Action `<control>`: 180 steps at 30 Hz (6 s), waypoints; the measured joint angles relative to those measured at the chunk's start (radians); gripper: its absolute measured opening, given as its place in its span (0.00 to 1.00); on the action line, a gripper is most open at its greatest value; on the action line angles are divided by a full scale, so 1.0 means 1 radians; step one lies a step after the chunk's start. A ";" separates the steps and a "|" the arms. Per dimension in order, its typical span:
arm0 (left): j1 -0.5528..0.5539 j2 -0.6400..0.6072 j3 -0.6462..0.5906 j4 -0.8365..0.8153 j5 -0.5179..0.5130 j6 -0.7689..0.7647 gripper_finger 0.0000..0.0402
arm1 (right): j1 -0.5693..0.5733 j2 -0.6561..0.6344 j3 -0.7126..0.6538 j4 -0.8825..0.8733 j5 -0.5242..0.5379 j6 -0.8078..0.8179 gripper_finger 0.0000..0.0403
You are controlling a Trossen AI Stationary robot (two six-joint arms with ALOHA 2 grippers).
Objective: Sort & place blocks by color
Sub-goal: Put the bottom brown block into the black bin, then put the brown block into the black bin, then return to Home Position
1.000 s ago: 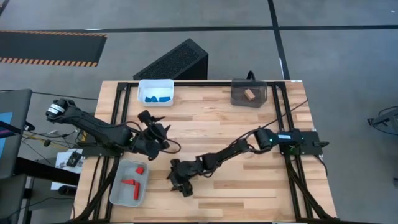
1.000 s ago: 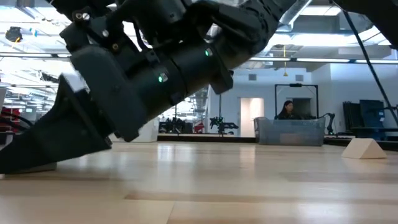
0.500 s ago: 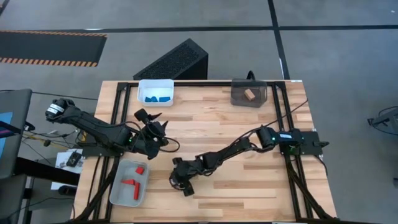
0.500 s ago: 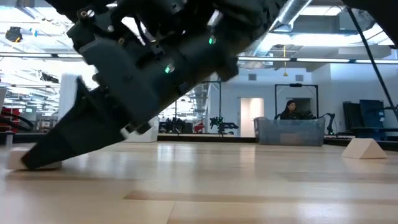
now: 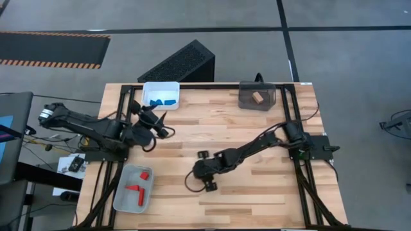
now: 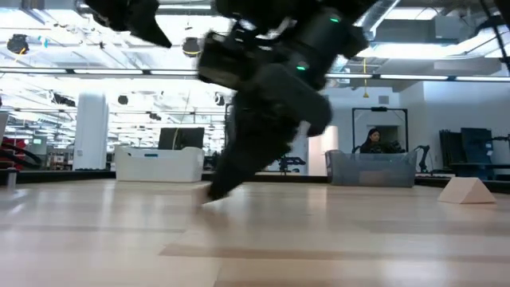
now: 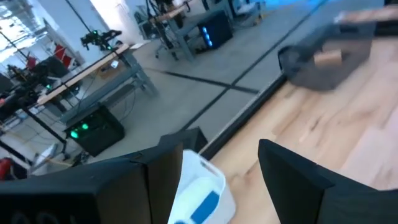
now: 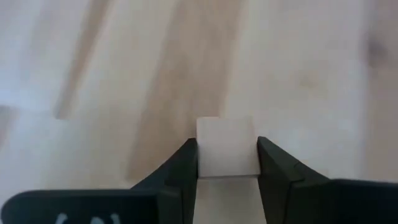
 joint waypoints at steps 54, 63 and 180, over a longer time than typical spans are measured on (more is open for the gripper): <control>0.275 0.273 -0.001 0.419 0.525 0.306 0.51 | -1.052 -0.751 -0.703 -0.114 0.277 0.134 0.70; 0.275 0.273 -0.001 0.417 0.513 0.313 0.51 | -0.678 -0.966 -0.703 -0.305 0.234 0.274 0.71; 0.290 0.389 -0.416 1.661 1.078 0.295 0.32 | -0.222 -0.900 -0.993 0.964 0.133 0.127 0.50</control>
